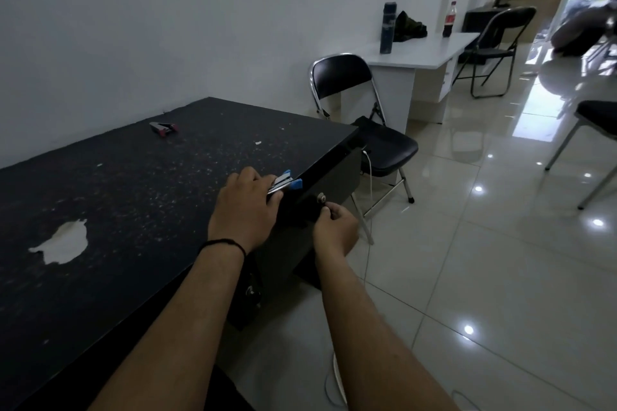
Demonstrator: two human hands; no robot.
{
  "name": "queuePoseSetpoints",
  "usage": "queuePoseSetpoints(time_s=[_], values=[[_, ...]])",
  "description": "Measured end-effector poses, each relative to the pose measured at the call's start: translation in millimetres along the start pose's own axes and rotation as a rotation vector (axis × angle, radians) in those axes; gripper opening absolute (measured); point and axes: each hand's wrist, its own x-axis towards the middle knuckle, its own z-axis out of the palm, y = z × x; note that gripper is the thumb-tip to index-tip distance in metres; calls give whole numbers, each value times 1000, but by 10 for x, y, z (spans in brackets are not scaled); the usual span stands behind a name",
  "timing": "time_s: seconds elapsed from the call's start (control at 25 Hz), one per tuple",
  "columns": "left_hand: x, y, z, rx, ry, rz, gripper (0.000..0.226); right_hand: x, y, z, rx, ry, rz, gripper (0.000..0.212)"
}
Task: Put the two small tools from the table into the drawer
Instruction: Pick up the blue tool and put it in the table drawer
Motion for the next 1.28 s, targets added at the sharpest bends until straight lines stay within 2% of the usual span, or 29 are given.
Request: queuePoseSetpoints(time_s=[0.28, 0.48, 0.68, 0.92, 1.04, 1.16, 1.28], values=[[-18, 11, -6, -22, 12, 16, 36, 37, 191, -362, 39, 97, 44, 19], [-21, 18, -10, -31, 22, 6, 37, 58, 245, -420, -5, 76, 31, 20], [-45, 20, -21, -44, 30, 26, 37, 45, -58, -336, -86, 112, -123, 39], [-164, 85, -19, 134, 71, 252, 35, 85, -33, -370, -154, 12, -182, 47], [-130, 88, -43, 231, 2, 283, 36, 110, -25, -359, -156, -2, -191, 46], [-71, 131, -78, 357, -50, 398, 34, 91, -9, -344, -182, 0, -222, 48], [-55, 191, -61, 392, -102, 445, 29, 98, 0, -341, -199, 1, -233, 48]])
